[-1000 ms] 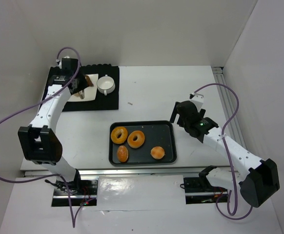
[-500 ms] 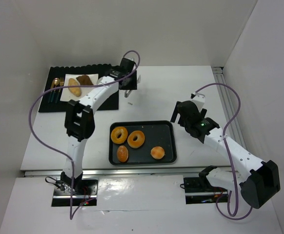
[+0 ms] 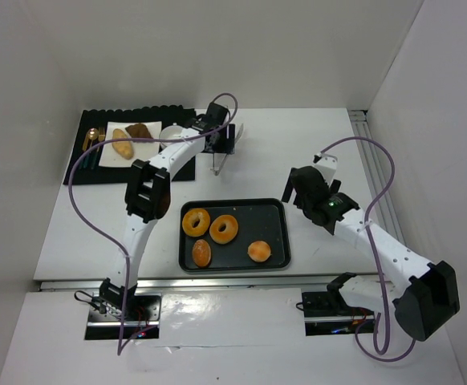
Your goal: Place the bread
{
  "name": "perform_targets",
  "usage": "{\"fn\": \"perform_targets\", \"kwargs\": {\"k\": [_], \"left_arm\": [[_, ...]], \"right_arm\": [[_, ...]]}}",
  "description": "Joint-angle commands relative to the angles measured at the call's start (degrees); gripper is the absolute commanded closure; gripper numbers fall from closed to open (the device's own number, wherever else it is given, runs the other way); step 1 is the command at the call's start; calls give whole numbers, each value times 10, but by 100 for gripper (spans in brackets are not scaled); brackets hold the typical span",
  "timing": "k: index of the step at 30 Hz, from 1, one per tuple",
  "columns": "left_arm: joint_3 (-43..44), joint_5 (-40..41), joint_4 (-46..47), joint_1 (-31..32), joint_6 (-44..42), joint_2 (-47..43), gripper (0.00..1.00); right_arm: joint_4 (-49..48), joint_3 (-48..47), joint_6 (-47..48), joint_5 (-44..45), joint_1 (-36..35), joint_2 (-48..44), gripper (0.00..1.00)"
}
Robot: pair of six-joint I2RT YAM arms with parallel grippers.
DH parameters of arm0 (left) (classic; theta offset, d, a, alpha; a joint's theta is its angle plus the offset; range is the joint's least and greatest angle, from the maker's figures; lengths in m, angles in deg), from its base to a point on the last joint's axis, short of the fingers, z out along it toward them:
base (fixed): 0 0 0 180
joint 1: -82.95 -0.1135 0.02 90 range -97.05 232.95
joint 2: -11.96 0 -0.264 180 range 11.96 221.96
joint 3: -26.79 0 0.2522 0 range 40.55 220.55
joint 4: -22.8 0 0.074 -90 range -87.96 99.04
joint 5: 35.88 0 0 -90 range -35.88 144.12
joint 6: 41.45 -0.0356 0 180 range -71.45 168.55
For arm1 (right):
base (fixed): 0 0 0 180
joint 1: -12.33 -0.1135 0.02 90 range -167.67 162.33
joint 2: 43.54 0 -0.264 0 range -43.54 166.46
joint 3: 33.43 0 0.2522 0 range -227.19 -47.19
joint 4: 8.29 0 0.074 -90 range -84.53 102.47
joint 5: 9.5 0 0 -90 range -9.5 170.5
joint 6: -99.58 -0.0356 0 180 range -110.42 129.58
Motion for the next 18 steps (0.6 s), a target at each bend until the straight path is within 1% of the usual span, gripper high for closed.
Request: {"fn": "perform_targets", "kwargs": {"k": [1,3,6,9,11,13,14,15,16,17,18], "left_arm": [[24,-23,4,-1,-15,-6,15],[19,-17,-2,-1,-20,-29,10],[19,-11,-15,-1,-27,-62,8],[14,-5,-30,5,-32,-119,7],[-20,1,-36,10,-32,-181,7],[-67,7,-36,15,-9,-236,7],[-134,7,-24,22,-9,-299,8],[-174,1,1,28,-1,-331,8],[-249,1,13,33,5,-363,8],[-284,1,22,42,5,-392,8],[-313,6,22,42,16,-443,8]], "right_arm": [[3,-30,-2,17,-5,9,1],[3,-37,-2,17,-5,15,1],[-2,-43,-2,17,-5,21,1],[-2,-48,-2,17,-5,21,1],[-2,-48,-2,17,-5,28,1],[4,-56,-7,17,-5,33,1],[11,-56,-12,17,-5,33,1],[11,-56,-18,22,-5,33,1],[11,-56,-18,22,-5,26,1],[11,-48,-18,16,-5,26,1],[6,-48,-18,16,-5,19,1]]}}
